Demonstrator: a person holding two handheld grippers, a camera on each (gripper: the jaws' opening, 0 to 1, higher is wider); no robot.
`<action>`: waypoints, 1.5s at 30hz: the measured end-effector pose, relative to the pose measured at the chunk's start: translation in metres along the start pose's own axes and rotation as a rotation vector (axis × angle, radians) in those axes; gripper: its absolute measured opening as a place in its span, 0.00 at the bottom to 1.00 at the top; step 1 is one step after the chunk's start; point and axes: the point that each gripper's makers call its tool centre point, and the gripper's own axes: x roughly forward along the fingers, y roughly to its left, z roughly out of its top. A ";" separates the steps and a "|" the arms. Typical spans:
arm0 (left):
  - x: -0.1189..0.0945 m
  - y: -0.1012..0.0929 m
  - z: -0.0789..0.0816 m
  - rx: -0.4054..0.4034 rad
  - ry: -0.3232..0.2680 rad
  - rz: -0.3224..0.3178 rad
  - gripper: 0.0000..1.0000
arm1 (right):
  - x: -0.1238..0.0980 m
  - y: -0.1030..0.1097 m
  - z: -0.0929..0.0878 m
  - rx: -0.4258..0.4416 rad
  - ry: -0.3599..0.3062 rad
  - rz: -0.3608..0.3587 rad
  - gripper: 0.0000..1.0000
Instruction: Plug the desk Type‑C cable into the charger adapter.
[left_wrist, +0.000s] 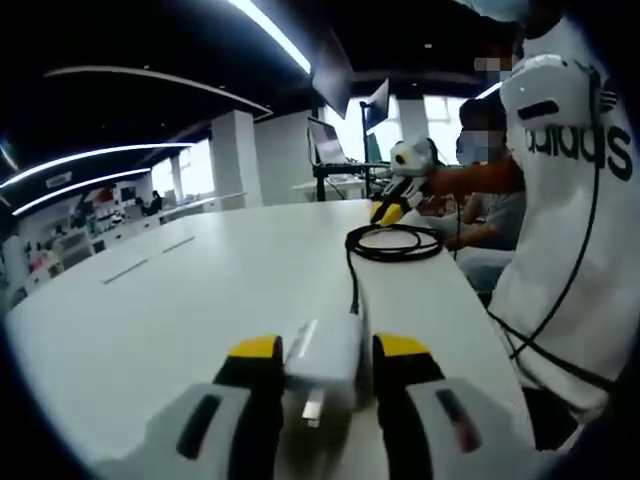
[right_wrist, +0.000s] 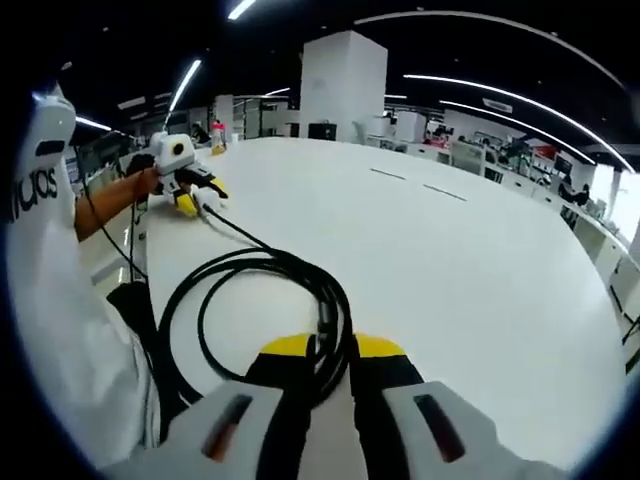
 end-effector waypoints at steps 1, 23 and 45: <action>0.000 0.000 0.000 -0.001 0.000 -0.001 0.34 | 0.000 0.000 -0.001 0.008 0.006 0.000 0.13; 0.000 0.003 -0.004 0.003 0.020 -0.011 0.29 | 0.004 -0.005 -0.005 0.004 0.119 -0.039 0.05; 0.012 0.025 -0.002 -0.022 0.032 0.053 0.29 | 0.015 -0.024 0.005 -0.106 0.137 -0.092 0.02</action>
